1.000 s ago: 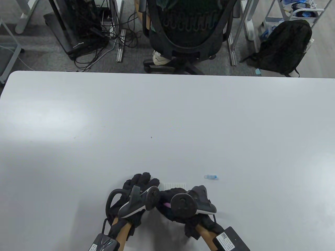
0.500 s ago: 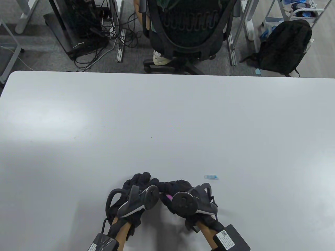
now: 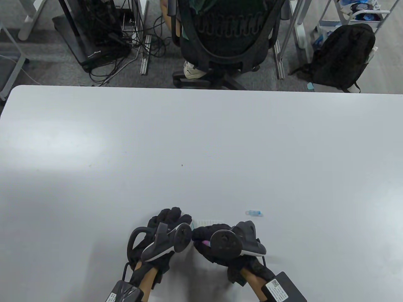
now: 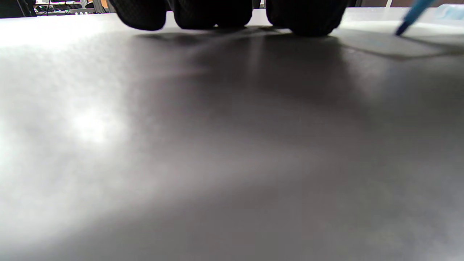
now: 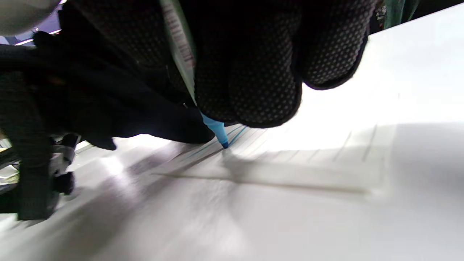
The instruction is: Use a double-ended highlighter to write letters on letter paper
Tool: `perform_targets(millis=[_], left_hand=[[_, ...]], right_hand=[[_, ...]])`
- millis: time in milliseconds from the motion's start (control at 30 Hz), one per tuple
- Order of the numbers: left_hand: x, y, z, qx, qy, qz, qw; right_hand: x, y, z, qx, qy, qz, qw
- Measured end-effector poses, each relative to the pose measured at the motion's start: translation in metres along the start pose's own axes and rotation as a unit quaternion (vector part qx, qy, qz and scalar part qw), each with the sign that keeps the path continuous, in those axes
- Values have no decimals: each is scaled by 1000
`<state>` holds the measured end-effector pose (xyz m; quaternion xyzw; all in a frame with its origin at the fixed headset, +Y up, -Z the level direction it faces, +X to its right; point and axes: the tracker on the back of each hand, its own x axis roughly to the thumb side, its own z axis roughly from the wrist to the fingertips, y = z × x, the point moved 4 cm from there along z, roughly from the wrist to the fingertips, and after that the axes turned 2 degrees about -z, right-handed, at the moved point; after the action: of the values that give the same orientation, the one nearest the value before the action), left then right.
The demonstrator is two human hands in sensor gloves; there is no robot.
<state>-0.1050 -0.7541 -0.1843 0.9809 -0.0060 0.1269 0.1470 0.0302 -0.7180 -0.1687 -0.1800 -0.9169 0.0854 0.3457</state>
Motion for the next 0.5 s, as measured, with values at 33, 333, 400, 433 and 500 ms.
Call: perform_targets(millis=[33,333,400,433,500], left_hand=[[0,0,0,0,0,0,1000],[0,0,0,0,0,0,1000],[0,0,0,0,0,0,1000],[1,0,0,-1,0,0,1000],[1,0,0,-1,0,0,1000]], right_hand=[[0,0,-2,3,1,1,1000],[6,1,7,-43,-7,-31,999],[7,-3,9,-38,-4,-33,999],[7,-5,11,-34,-4,-34,999],[7,-5,11,-39,-3,-35,999]])
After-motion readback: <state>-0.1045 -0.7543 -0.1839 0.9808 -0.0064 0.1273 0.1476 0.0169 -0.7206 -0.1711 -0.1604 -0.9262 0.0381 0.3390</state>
